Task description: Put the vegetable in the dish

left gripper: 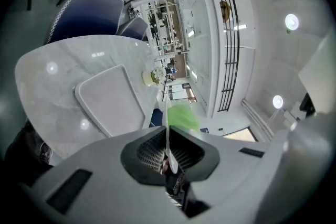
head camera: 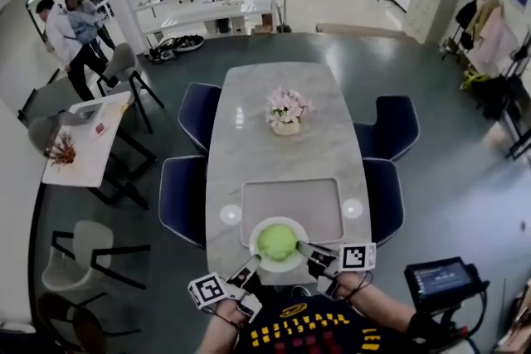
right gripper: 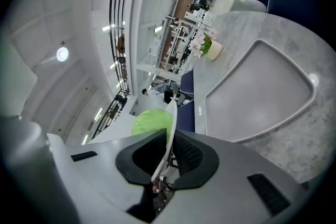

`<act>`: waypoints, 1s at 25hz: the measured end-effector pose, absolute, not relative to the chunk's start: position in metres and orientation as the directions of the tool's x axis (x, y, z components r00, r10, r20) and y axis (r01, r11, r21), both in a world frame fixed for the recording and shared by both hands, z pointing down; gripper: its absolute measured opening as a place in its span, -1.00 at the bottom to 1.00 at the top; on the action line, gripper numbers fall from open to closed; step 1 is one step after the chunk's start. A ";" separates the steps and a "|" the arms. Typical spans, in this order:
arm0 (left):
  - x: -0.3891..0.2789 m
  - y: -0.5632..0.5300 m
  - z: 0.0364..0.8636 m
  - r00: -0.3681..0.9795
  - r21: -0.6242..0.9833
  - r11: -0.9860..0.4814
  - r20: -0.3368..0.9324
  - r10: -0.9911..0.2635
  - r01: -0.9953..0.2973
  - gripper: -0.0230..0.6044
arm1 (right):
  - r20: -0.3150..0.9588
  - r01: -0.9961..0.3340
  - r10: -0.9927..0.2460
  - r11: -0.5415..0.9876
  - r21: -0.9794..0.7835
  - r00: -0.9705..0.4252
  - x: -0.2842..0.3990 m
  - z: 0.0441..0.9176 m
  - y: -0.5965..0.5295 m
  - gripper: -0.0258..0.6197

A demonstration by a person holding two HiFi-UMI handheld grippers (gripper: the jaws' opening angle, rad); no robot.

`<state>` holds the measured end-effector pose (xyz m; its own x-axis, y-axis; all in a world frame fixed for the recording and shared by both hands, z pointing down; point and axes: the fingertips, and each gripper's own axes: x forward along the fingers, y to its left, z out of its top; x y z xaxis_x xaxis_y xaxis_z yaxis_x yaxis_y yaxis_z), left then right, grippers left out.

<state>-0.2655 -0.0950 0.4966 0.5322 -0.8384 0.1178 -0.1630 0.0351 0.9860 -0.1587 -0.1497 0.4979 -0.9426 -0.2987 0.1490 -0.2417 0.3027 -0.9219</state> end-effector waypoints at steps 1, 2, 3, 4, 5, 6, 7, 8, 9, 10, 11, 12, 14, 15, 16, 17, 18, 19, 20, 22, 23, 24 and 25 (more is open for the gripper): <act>-0.269 -0.102 0.495 0.546 0.987 0.029 0.111 -0.830 -0.157 -0.88 | 0.153 -0.251 -0.317 0.295 -0.922 -0.936 -0.161 0.497 -0.155 -0.83; -0.273 -0.109 0.494 0.560 0.988 0.026 0.106 -0.822 -0.149 -0.88 | 0.158 -0.258 -0.335 0.280 -0.924 -0.929 -0.165 0.497 -0.158 -0.83; -0.278 -0.114 0.495 0.574 0.989 0.022 0.103 -0.813 -0.145 -0.88 | 0.177 -0.276 -0.356 0.251 -0.928 -0.918 -0.168 0.501 -0.160 -0.83; -0.284 -0.119 0.497 0.588 0.989 0.019 0.102 -0.802 -0.147 -0.88 | 0.205 -0.299 -0.377 0.210 -0.931 -0.903 -0.170 0.506 -0.161 -0.83; -0.290 -0.123 0.499 0.603 0.988 0.014 0.104 -0.791 -0.152 -0.88 | 0.219 -0.311 -0.394 0.188 -0.931 -0.893 -0.174 0.509 -0.163 -0.83; -0.294 -0.126 0.501 0.617 0.987 0.012 0.109 -0.779 -0.159 -0.88 | 0.203 -0.306 -0.403 0.211 -0.928 -0.892 -0.178 0.507 -0.166 -0.83; -0.296 -0.129 0.504 0.629 0.986 0.019 0.121 -0.768 -0.166 -0.88 | 0.173 -0.293 -0.406 0.255 -0.922 -0.897 -0.183 0.502 -0.170 -0.83; -0.298 -0.131 0.508 0.637 0.984 0.041 0.145 -0.757 -0.176 -0.88 | 0.152 -0.288 -0.410 0.294 -0.912 -0.899 -0.184 0.498 -0.175 -0.83; -0.299 -0.134 0.514 0.640 0.980 0.076 0.180 -0.747 -0.186 -0.88 | 0.145 -0.297 -0.416 0.328 -0.897 -0.898 -0.182 0.496 -0.181 -0.83; -0.300 -0.139 0.520 0.642 0.974 0.113 0.213 -0.736 -0.194 -0.88 | 0.145 -0.313 -0.424 0.360 -0.879 -0.894 -0.180 0.495 -0.190 -0.83; -0.301 -0.147 0.523 0.645 0.970 0.135 0.235 -0.727 -0.202 -0.88 | 0.148 -0.331 -0.435 0.382 -0.863 -0.888 -0.177 0.494 -0.200 -0.83; -0.303 -0.157 0.523 0.653 0.969 0.134 0.240 -0.719 -0.208 -0.88 | 0.154 -0.347 -0.450 0.388 -0.854 -0.880 -0.176 0.493 -0.209 -0.83; -0.304 -0.175 0.514 0.685 0.977 0.074 0.195 -0.702 -0.202 -0.88 | 0.178 -0.371 -0.486 0.337 -0.865 -0.856 -0.176 0.492 -0.217 -0.83; -0.302 -0.179 0.508 0.706 0.982 0.040 0.160 -0.689 -0.183 -0.88 | 0.192 -0.376 -0.503 0.292 -0.879 -0.842 -0.177 0.493 -0.215 -0.83; -0.300 -0.181 0.504 0.725 0.987 0.020 0.132 -0.675 -0.161 -0.88 | 0.207 -0.378 -0.519 0.248 -0.892 -0.829 -0.177 0.496 -0.211 -0.83; -0.298 -0.181 0.502 0.740 0.990 0.014 0.115 -0.662 -0.141 -0.88 | 0.221 -0.379 -0.532 0.209 -0.901 -0.817 -0.177 0.499 -0.207 -0.83; -0.295 -0.182 0.502 0.752 0.992 0.015 0.106 -0.651 -0.127 -0.88 | 0.232 -0.380 -0.544 0.175 -0.908 -0.806 -0.176 0.503 -0.204 -0.83; -0.293 -0.183 0.503 0.759 0.993 0.020 0.104 -0.643 -0.119 -0.88 | 0.242 -0.380 -0.554 0.148 -0.913 -0.797 -0.175 0.507 -0.202 -0.83; -0.290 -0.184 0.504 0.764 0.993 0.026 0.105 -0.636 -0.115 -0.88 | 0.248 -0.379 -0.562 0.127 -0.917 -0.789 -0.172 0.510 -0.201 -0.83; -0.286 -0.186 0.507 0.770 0.992 0.035 0.115 -0.628 -0.120 -0.88 | 0.244 -0.373 -0.574 0.116 -0.920 -0.781 -0.166 0.514 -0.202 -0.83; -0.283 -0.188 0.509 0.771 0.991 0.037 0.120 -0.626 -0.125 -0.88 | 0.236 -0.368 -0.578 0.122 -0.922 -0.781 -0.163 0.514 -0.205 -0.83; -0.280 -0.191 0.511 0.771 0.991 0.036 0.123 -0.625 -0.129 -0.88 | 0.225 -0.363 -0.580 0.132 -0.923 -0.783 -0.160 0.514 -0.208 -0.83; -0.277 -0.194 0.513 0.770 0.991 0.031 0.123 -0.626 -0.133 -0.88 | 0.216 -0.358 -0.581 0.141 -0.923 -0.785 -0.157 0.516 -0.211 -0.83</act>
<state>-0.2771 -0.1941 0.5128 0.7698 -0.6264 0.1226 -0.1327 0.0308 0.9907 -0.1571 -0.2109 0.5160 -0.7851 -0.5806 0.2156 -0.3575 0.1407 -0.9232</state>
